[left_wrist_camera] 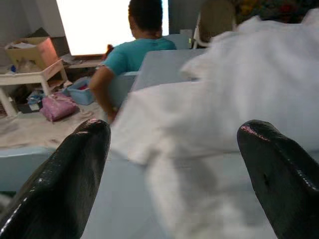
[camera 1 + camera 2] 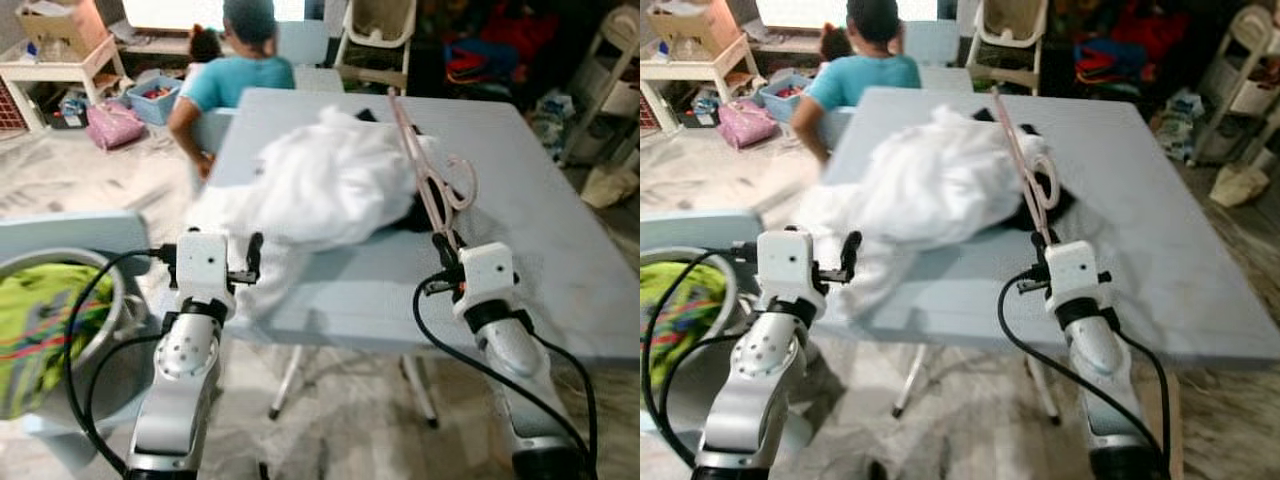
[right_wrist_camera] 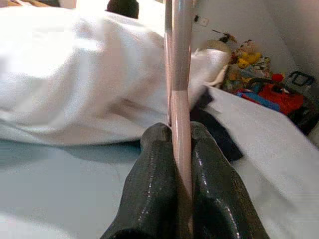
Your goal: Hang hanger
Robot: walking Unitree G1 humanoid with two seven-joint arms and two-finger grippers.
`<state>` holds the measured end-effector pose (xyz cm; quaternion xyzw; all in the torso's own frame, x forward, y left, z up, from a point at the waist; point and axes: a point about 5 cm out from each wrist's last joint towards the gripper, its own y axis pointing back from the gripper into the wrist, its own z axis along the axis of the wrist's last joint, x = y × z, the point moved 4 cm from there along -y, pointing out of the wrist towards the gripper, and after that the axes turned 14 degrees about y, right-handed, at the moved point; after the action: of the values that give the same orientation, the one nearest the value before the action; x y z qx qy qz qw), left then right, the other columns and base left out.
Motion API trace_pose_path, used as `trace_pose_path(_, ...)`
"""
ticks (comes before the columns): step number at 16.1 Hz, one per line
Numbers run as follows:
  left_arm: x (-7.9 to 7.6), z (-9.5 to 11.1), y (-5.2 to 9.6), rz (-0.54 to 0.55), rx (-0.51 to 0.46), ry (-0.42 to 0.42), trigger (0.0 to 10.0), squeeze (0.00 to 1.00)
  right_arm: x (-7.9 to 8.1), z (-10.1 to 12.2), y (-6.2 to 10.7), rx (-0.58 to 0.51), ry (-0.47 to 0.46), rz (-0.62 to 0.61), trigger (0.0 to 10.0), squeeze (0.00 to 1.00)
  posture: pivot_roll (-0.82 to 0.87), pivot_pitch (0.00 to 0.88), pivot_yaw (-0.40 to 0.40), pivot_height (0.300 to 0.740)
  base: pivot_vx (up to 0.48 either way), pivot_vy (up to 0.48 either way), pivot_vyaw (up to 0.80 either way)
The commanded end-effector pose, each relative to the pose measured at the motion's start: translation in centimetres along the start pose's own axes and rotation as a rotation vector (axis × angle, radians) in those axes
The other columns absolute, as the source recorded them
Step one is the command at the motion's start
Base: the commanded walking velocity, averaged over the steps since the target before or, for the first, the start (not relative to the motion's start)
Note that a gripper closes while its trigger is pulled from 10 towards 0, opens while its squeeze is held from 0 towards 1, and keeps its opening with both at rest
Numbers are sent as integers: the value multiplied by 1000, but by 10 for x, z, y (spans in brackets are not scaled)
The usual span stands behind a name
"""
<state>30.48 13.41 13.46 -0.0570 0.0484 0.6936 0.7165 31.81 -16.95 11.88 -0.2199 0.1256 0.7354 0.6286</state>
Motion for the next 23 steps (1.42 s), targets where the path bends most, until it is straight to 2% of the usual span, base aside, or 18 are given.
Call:
trace_pose_path(1,-1,0,-1,-6,2,-14,10000,0,5,-4,1,21,-20,11,10000,0,27,9,-17,740,0,480,0)
trace_pose_path(7,-5,1,0,-19,8,-12,10000,0,2,-6,1,37,6,-20,10000,0,30,11,-16,740,0,480,0)
trace_pose_path(17,-10,-5,-1,-31,33,12,10000,0,-4,-10,0,60,-10,-45,10000,0,16,12,-18,740,0,480,0)
trace_pose_path(20,-9,-7,0,-33,33,5,10000,0,-3,-17,2,95,-32,-47,10000,0,11,13,-11,740,0,0,0)
trace_pose_path(23,-17,-8,1,-78,45,59,10000,0,2,-15,2,95,-38,-40,10000,0,6,4,-10,740,0,0,-731)
